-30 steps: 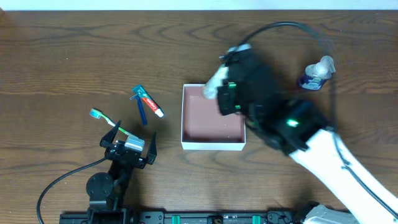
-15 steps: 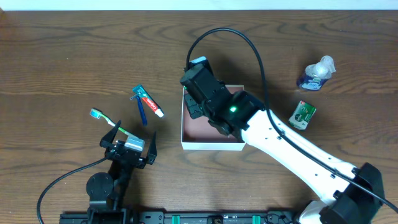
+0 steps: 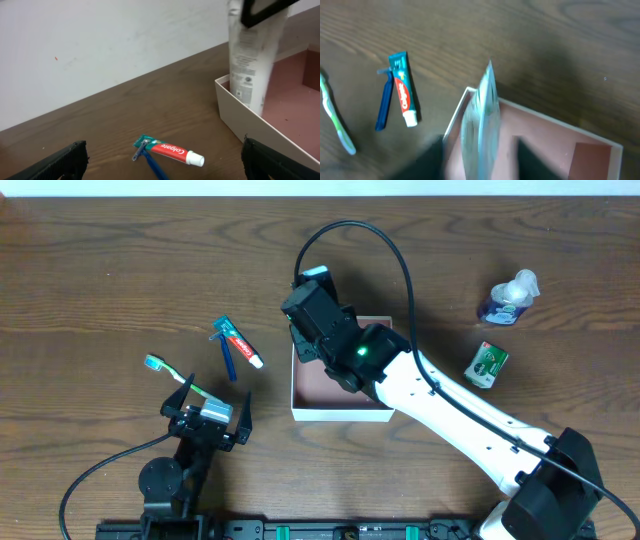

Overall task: Pack container
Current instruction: 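Carry the Pantene tube over the box and lower it inside, then release the tube and move the right gripper to the soap pump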

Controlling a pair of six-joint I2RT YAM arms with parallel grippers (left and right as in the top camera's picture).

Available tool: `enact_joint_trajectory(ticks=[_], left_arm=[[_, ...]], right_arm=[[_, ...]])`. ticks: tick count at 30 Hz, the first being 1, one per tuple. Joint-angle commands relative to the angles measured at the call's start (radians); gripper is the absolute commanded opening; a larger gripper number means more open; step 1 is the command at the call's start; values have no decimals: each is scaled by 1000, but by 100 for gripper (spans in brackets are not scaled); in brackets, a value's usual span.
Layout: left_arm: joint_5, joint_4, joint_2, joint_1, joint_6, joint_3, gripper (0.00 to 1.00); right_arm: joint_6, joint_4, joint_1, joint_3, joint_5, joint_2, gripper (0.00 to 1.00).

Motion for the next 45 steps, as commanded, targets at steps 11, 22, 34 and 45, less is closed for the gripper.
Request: enact_joint_trajectory(ticks=[11,22,34,45], left_arm=[[6,-33,1,5,-5,-19,98],[6,-33,1,5,-5,-19,98],[6,-33,1,5,-5,-19,98],[6,-33,1,5,-5,-19,98]], right_arm=[[69,0,14,16,-5,-5,69],[74,-280,-14,264,161,-223,73],[29,-444,-544,251,170,-323,82],[-272,-90,-939,-9,-253,-182,88]])
